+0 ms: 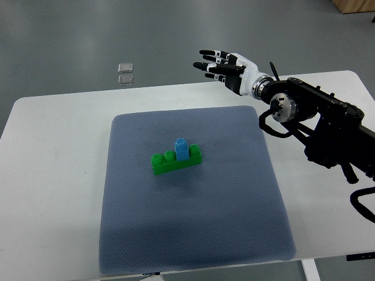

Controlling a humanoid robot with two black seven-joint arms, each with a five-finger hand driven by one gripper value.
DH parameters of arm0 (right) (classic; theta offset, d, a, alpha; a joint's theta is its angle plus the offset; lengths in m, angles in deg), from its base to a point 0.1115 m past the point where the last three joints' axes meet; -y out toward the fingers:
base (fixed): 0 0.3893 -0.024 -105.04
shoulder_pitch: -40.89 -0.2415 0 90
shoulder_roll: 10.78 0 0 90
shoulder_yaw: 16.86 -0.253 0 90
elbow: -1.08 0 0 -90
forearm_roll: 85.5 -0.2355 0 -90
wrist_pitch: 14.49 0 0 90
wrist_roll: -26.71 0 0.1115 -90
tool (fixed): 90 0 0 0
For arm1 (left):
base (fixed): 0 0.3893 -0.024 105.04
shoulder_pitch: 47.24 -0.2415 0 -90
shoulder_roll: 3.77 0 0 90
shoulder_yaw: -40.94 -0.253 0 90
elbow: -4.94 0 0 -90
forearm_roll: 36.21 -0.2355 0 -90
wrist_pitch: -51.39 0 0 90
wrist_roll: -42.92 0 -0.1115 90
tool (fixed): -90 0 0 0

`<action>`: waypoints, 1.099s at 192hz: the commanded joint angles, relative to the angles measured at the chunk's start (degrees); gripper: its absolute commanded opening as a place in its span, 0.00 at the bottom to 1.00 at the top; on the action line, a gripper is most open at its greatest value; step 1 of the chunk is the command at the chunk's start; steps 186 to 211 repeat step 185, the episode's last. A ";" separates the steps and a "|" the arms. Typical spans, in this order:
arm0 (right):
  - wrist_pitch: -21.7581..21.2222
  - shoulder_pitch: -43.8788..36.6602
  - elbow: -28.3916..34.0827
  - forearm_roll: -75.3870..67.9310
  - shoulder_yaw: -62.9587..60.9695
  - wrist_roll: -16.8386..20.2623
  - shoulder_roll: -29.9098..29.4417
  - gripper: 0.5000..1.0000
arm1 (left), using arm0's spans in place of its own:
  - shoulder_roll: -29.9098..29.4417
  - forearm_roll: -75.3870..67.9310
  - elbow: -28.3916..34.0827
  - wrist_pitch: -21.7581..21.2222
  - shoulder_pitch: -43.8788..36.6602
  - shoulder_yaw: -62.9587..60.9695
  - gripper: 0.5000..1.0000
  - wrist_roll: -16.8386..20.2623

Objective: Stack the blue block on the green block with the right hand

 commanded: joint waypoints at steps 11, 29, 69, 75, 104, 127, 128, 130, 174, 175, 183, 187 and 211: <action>-1.65 5.69 -3.36 -0.20 -12.92 -1.33 -4.56 0.85 | 0.00 0.00 0.06 -0.01 0.04 0.01 1.00 0.00; -2.79 6.83 -6.69 -0.46 -17.14 -1.41 -6.32 0.86 | 0.00 0.00 0.06 -0.01 0.04 0.01 1.00 0.00; -8.50 8.15 -12.84 -7.05 -18.46 -1.68 -7.02 0.86 | 0.00 0.00 -0.02 -0.01 0.04 0.01 1.00 -0.09; -9.20 8.15 -13.55 -8.02 -18.46 -1.77 -7.02 0.86 | 0.00 0.00 -0.02 -0.01 0.04 0.01 1.00 0.00; -12.11 8.50 -14.69 -9.69 -18.55 -2.29 -7.02 0.86 | 0.00 0.00 -0.02 -0.01 0.04 0.01 1.00 0.00; -12.20 8.50 -14.69 -9.69 -18.55 -3.96 -6.93 0.86 | 0.00 0.00 -0.02 -0.01 0.04 0.10 1.00 0.00; -12.20 8.50 -14.69 -9.69 -18.55 -3.96 -6.93 0.86 | 0.00 0.00 -0.02 -0.01 0.04 0.10 1.00 0.00; -12.20 8.50 -14.78 -9.69 -18.55 -3.96 -6.93 0.86 | 0.00 0.00 -0.02 -0.01 -0.04 0.01 1.00 0.00; -12.28 8.59 -14.78 -9.69 -18.55 -4.05 -7.02 0.86 | 0.00 0.00 -0.02 -0.01 0.04 0.10 1.00 0.00; -12.28 8.59 -14.78 -9.69 -18.55 -4.14 -7.02 0.86 | 0.00 0.00 -0.02 -0.01 0.04 0.10 1.00 0.00; -12.28 8.59 -14.69 -9.78 -18.55 -4.14 -7.02 0.86 | 0.00 0.00 -0.02 -0.01 0.04 0.10 1.00 -0.09; -12.28 8.59 -14.78 -9.70 -18.55 -4.14 -7.02 0.86 | 0.00 0.00 -0.02 -0.01 -0.04 0.10 1.00 0.00; -12.28 8.59 -14.78 -9.70 -18.55 -4.14 -7.02 0.86 | 0.00 0.00 -0.02 -0.01 -0.04 0.10 1.00 0.00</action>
